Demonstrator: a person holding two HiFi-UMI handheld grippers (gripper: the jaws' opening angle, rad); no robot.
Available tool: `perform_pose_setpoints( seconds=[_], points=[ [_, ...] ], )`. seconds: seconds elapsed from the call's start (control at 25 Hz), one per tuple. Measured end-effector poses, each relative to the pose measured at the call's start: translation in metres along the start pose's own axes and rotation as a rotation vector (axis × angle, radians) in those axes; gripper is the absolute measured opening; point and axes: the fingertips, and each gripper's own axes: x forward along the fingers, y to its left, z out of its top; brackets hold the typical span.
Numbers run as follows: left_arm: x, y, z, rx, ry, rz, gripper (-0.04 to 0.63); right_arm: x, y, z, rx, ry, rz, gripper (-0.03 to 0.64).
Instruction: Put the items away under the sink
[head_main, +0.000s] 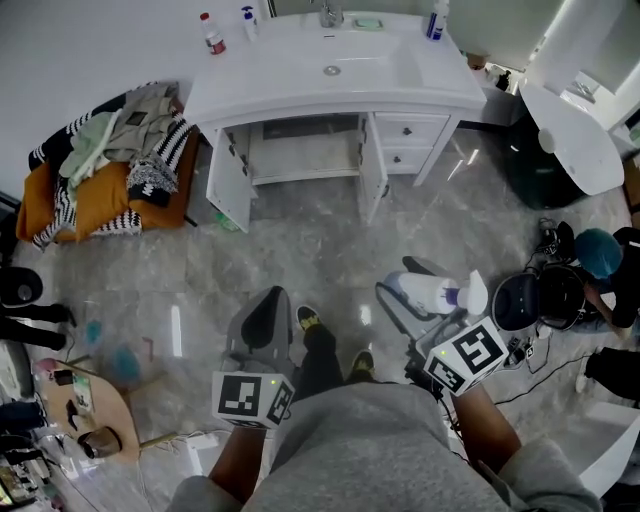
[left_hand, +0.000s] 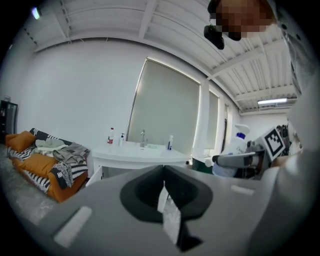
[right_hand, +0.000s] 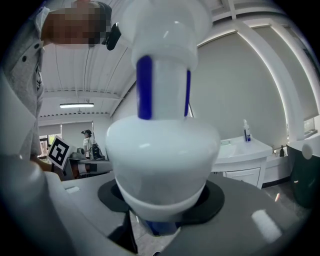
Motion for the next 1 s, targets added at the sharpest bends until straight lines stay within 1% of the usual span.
perform_pose_setpoints(
  seconds=[0.36,0.64,1.0],
  points=[
    [0.052,0.048,0.018,-0.029,0.001,-0.04,0.011,0.072,-0.006,0.009,-0.009,0.054,0.007,0.242],
    [0.067,0.08,0.021,-0.045,0.009,-0.053,0.011,0.105,-0.001,0.018,-0.03,0.087,0.011,0.242],
    [0.076,0.1,0.026,-0.043,0.01,-0.058,0.011,0.132,-0.001,0.027,-0.061,0.101,0.001,0.242]
  ],
)
